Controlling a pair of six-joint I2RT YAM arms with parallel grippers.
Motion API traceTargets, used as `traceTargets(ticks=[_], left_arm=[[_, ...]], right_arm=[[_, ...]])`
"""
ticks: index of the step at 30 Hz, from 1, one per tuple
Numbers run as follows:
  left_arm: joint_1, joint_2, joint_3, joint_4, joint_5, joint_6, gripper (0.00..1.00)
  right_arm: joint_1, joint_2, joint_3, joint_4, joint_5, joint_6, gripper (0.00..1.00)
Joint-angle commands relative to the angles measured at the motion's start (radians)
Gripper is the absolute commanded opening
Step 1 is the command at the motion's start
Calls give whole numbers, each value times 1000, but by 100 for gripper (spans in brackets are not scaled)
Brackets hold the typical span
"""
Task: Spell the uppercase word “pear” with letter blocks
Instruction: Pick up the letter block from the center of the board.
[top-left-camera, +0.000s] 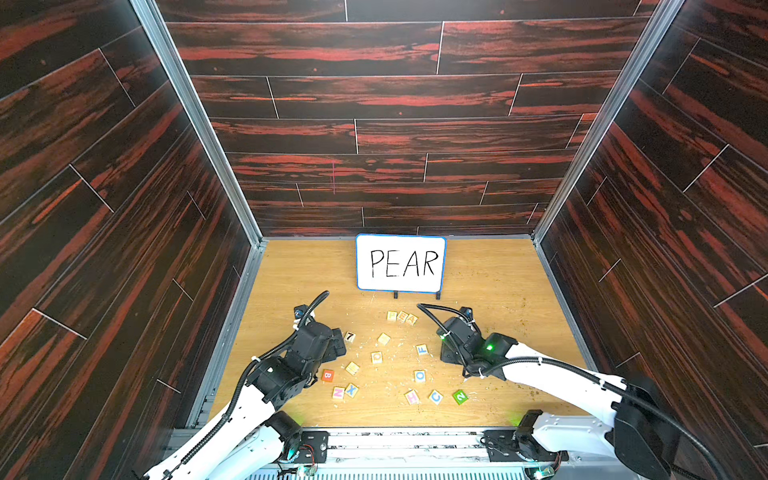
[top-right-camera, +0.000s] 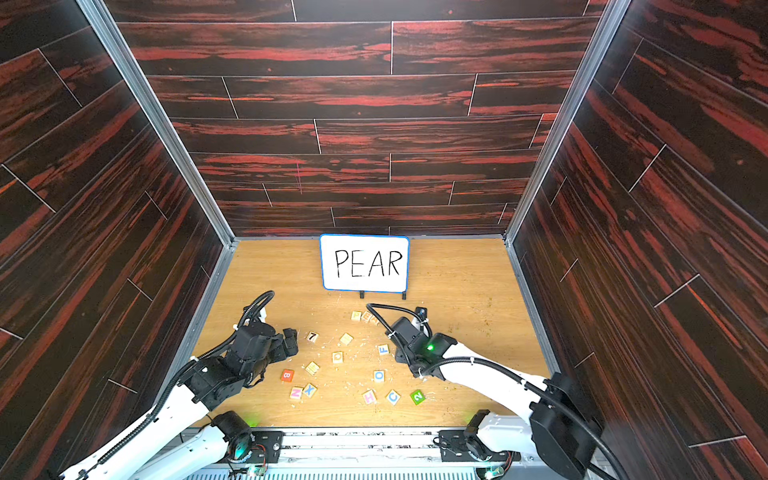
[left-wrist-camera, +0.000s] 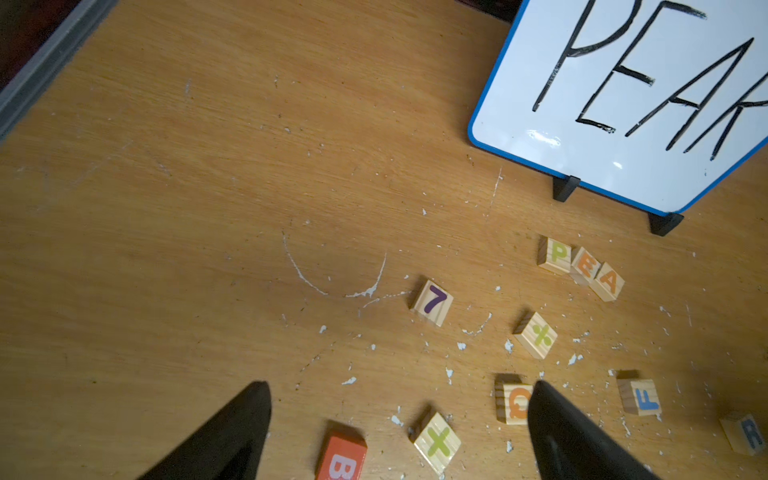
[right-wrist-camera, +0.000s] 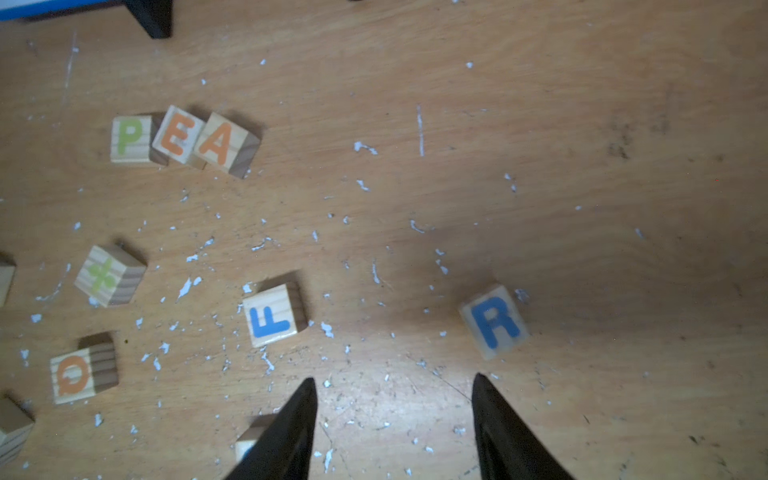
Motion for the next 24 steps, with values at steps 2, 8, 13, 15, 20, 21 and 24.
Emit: traceTargets(ticks=[2, 8, 13, 15, 20, 21, 24], left_arm=[[5, -22, -11, -50, -44, -18, 99], [5, -31, -13, -62, -57, -21, 99], [6, -32, -11, -67, -58, -21, 99], [6, -33, -11, -69, -57, -22, 99], [6, -38, -13, -71, -53, -22, 99], [6, -39, -13, -72, -53, -21, 99], [6, -45, -15, -76, -51, -22, 99]], right_arm=[[7, 39, 40, 28, 1, -23, 60], [13, 28, 40, 77, 1, -19, 60], [14, 34, 43, 78, 6, -14, 60], [14, 34, 42, 84, -2, -15, 60], [22, 51, 43, 94, -30, 6, 60], [30, 61, 42, 99, -32, 10, 60], [45, 82, 50, 100, -37, 25, 60]])
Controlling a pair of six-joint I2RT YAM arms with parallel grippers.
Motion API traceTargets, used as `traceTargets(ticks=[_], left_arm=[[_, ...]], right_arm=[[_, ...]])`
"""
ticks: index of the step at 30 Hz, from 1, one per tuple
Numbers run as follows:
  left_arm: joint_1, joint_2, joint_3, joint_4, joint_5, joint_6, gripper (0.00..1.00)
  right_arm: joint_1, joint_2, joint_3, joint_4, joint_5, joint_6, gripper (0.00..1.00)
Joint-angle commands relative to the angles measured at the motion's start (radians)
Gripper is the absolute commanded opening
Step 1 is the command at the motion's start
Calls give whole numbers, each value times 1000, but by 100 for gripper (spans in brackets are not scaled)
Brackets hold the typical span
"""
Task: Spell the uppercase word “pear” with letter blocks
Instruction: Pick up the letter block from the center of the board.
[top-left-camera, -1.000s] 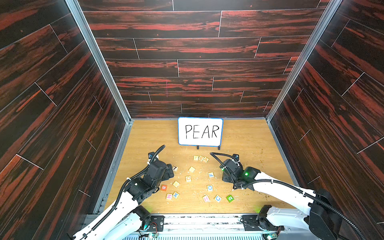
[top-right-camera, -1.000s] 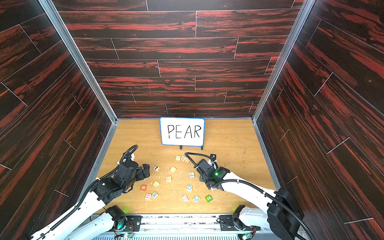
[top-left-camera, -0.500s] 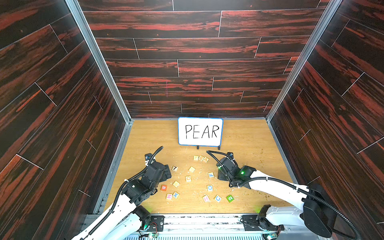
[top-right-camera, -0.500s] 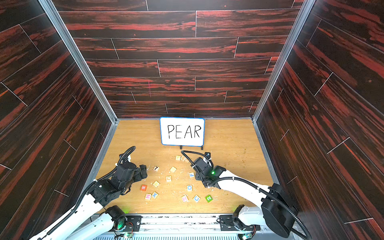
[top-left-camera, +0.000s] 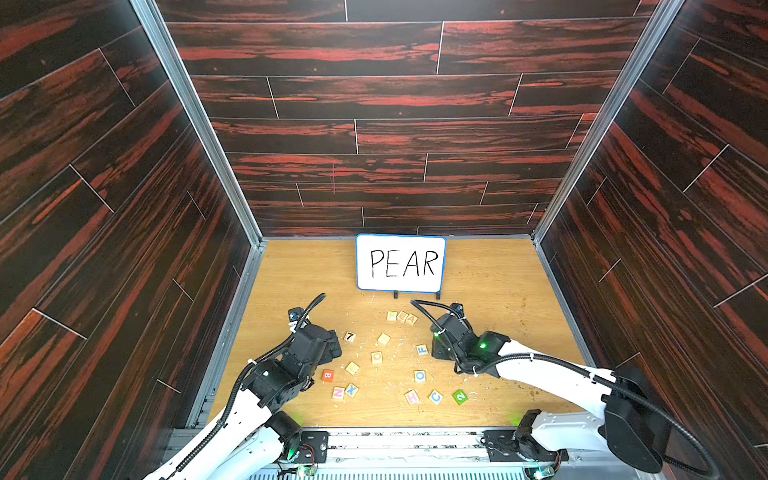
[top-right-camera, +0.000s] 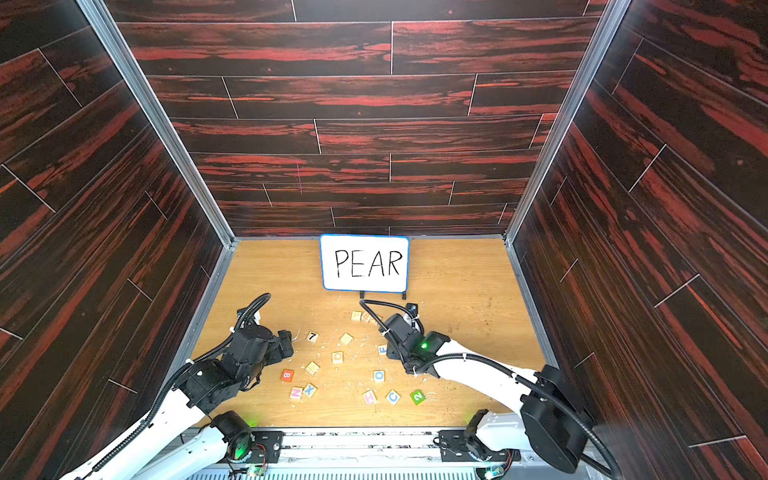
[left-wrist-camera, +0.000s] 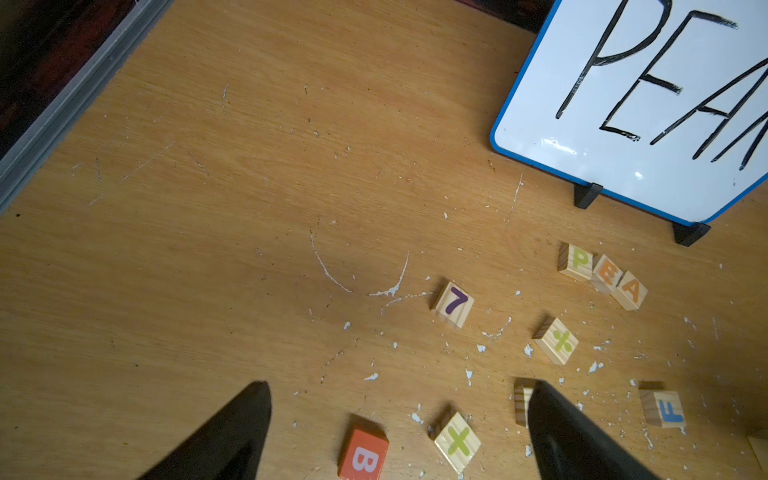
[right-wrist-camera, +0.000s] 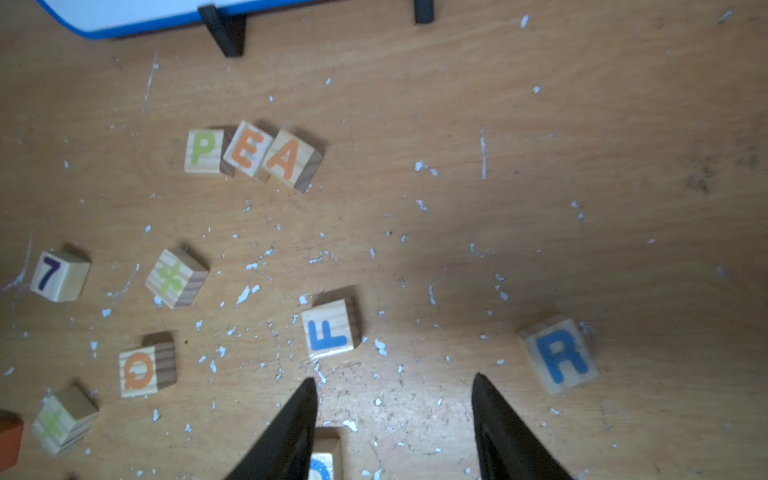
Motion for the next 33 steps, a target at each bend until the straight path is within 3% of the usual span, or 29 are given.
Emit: traceTargets(ticks=[1, 10, 18, 23, 26, 33], left_arm=[[6, -16, -14, -30, -14, -11, 99], [6, -49, -21, -38, -13, -11, 99], [6, -17, -15, 3, 14, 1, 99], [6, 32, -9, 47, 44, 28, 99], [6, 46, -2, 46, 50, 35, 99], [6, 43, -5, 93, 51, 36, 99]], right_arm=[[20, 37, 31, 7, -11, 40, 60], [16, 38, 49, -125, 104, 81, 60], [-131, -59, -74, -154, 65, 220, 60], [-158, -61, -69, -143, 73, -21, 60], [-173, -35, -56, -190, 107, -98, 60], [-207, -9, -124, -58, -56, -281, 61]])
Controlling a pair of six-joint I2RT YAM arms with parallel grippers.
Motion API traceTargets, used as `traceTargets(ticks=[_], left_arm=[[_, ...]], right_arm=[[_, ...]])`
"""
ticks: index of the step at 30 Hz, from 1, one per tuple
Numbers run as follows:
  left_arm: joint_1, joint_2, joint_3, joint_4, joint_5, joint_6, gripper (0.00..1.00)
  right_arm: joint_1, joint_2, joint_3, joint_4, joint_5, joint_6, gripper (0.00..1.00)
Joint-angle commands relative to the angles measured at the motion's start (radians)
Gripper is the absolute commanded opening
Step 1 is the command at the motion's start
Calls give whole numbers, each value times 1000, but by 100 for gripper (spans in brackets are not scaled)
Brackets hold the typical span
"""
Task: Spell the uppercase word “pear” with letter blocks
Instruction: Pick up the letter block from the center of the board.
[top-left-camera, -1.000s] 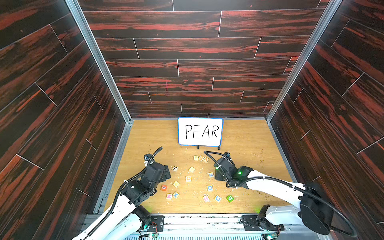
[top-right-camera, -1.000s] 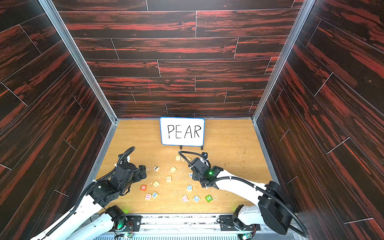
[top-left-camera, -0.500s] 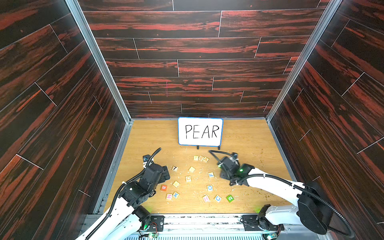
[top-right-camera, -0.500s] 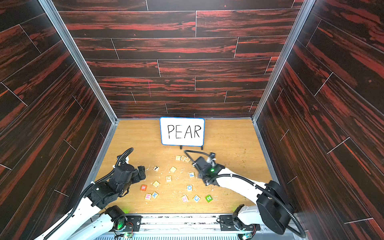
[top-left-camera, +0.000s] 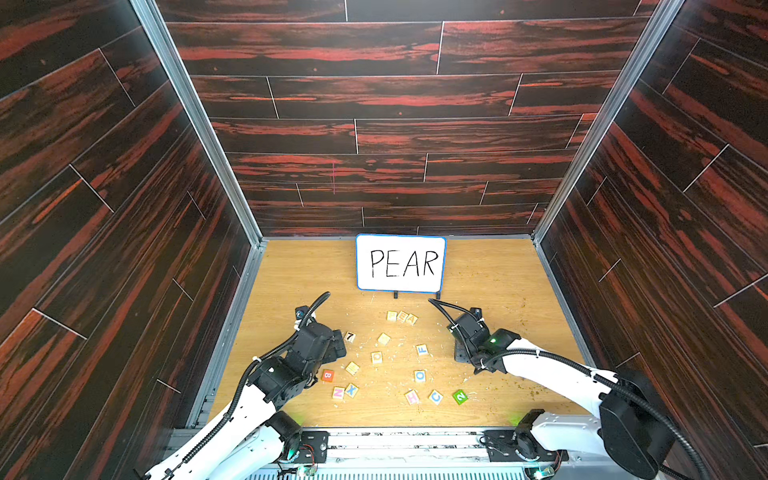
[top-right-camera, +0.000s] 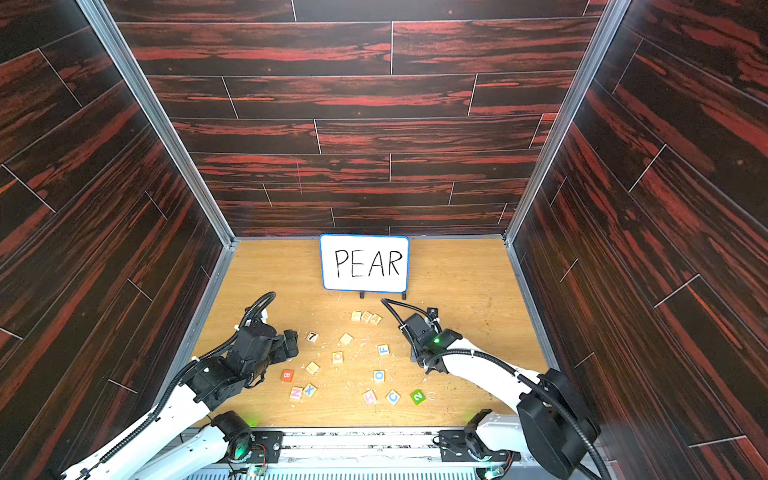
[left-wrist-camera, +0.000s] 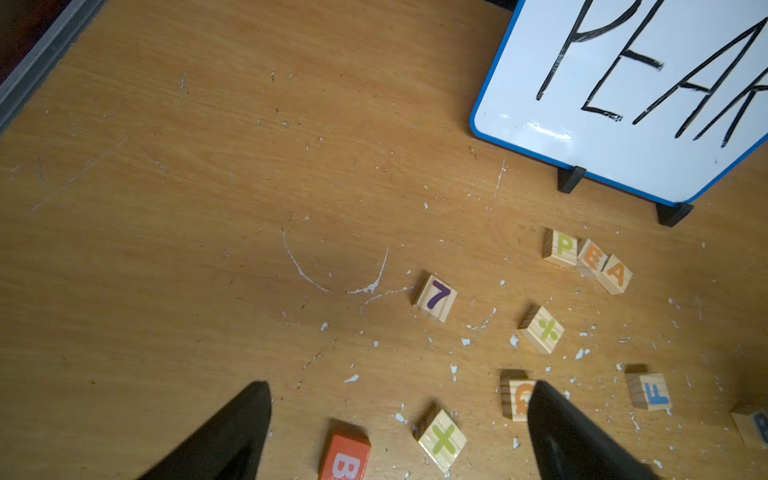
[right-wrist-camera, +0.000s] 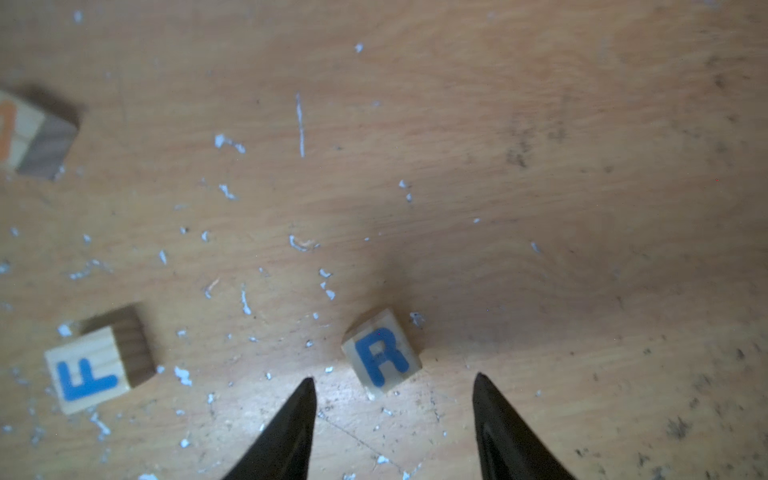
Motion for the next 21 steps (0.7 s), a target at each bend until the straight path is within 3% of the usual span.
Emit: traceTargets(ticks=[1, 12, 21], left_arm=[[4, -3, 9, 16, -2, 8, 99], [4, -19, 14, -1, -13, 1, 99], [4, -19, 14, -2, -17, -3, 99]], right_arm=[[-19, 24, -33, 57, -99, -105, 61], [-78, 115, -37, 116, -168, -127, 59], [-78, 167, -15, 78, -151, -94, 38]])
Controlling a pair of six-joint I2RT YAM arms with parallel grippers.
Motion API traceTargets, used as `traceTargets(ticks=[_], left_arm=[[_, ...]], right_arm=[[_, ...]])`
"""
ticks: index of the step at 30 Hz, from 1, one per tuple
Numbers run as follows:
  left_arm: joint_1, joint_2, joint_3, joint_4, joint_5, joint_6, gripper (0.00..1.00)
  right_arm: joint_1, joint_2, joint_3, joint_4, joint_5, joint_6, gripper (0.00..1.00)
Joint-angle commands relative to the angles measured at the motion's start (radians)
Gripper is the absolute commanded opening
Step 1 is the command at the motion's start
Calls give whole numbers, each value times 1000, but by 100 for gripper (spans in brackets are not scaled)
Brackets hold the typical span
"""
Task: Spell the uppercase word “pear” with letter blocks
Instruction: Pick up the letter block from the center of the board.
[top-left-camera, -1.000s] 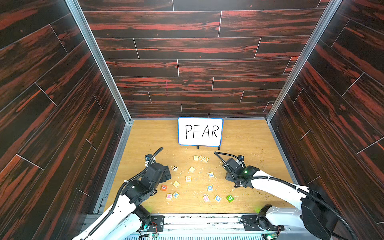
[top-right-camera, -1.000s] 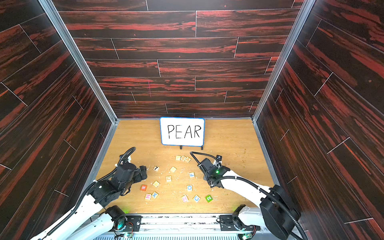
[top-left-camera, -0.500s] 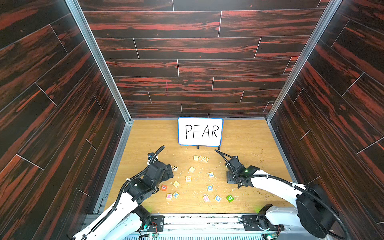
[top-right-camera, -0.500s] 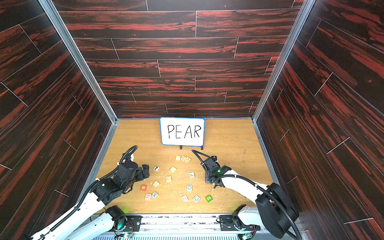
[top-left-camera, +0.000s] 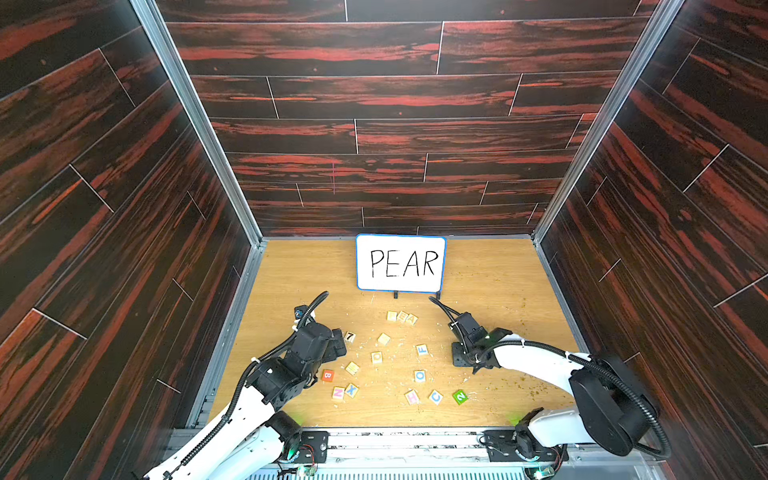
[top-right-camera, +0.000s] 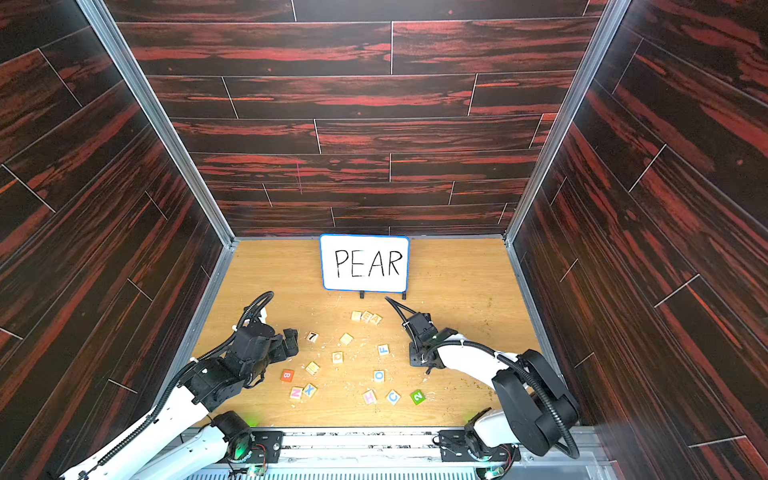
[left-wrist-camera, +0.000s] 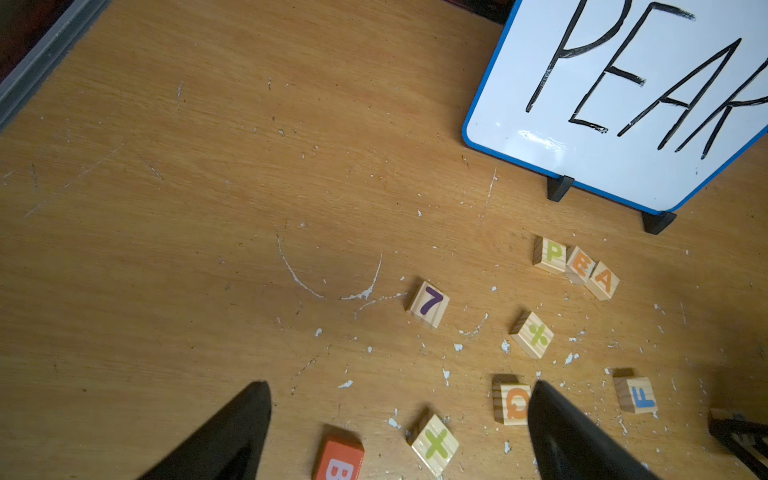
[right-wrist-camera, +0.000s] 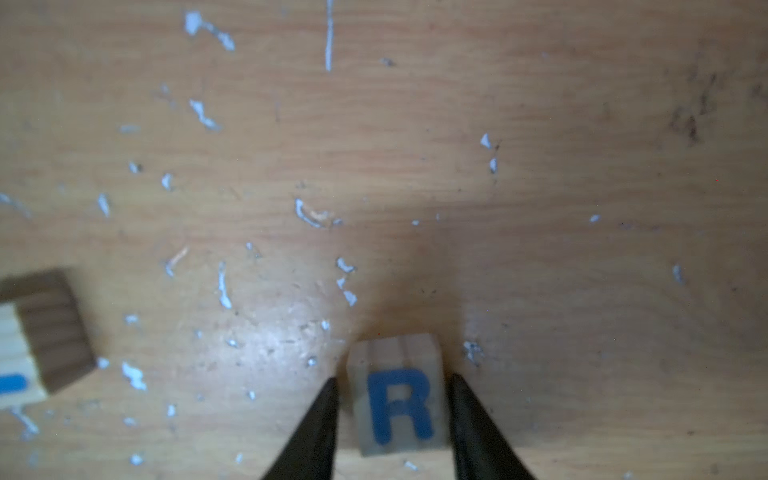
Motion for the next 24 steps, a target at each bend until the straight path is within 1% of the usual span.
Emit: traceTargets(ticks=[1, 5, 7, 11, 14, 20, 24], left_arm=[[4, -3, 14, -5, -15, -1, 99], [4, 2, 16, 4, -13, -3, 99], [4, 6, 16, 8, -9, -2, 99], [3, 24, 16, 28, 3, 0, 99], [4, 45, 17, 54, 19, 0, 99], [4, 68, 29, 72, 30, 7, 99], [5, 65, 27, 72, 32, 16, 99]], right_arm=[[-1, 35, 14, -41, 8, 29, 36], [2, 34, 28, -46, 26, 80, 27], [10, 28, 48, -46, 32, 107, 24], [56, 47, 140, -23, 59, 151, 23], [87, 114, 229, 19, 76, 167, 23], [90, 281, 374, 50, 76, 192, 23], [90, 329, 405, 58, 68, 211, 23]])
